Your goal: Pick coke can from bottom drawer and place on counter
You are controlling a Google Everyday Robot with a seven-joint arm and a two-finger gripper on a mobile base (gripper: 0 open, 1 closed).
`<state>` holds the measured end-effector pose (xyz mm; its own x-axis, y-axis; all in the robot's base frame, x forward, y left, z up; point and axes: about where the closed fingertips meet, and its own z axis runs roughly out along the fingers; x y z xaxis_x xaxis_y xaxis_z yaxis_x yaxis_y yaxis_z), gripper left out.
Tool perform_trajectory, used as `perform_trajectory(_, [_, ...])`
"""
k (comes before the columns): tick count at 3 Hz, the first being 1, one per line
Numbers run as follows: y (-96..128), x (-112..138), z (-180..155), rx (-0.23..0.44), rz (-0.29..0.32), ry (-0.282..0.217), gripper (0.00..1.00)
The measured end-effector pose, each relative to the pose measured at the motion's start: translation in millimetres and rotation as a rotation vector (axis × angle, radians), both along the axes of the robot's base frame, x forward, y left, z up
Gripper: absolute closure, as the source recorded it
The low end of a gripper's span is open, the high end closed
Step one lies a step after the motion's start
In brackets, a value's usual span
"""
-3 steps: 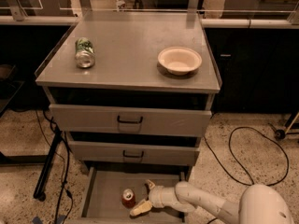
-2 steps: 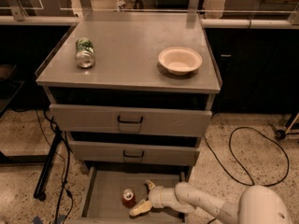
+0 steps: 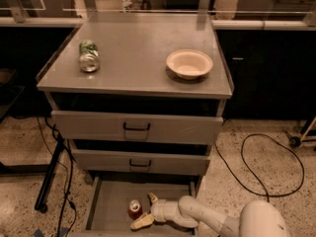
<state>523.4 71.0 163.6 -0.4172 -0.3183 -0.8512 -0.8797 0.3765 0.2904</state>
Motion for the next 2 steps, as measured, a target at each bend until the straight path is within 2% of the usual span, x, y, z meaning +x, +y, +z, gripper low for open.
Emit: perform_trajectory(2, [17.3,19.2,-14.2,0.043,0.001,0.003,0.00])
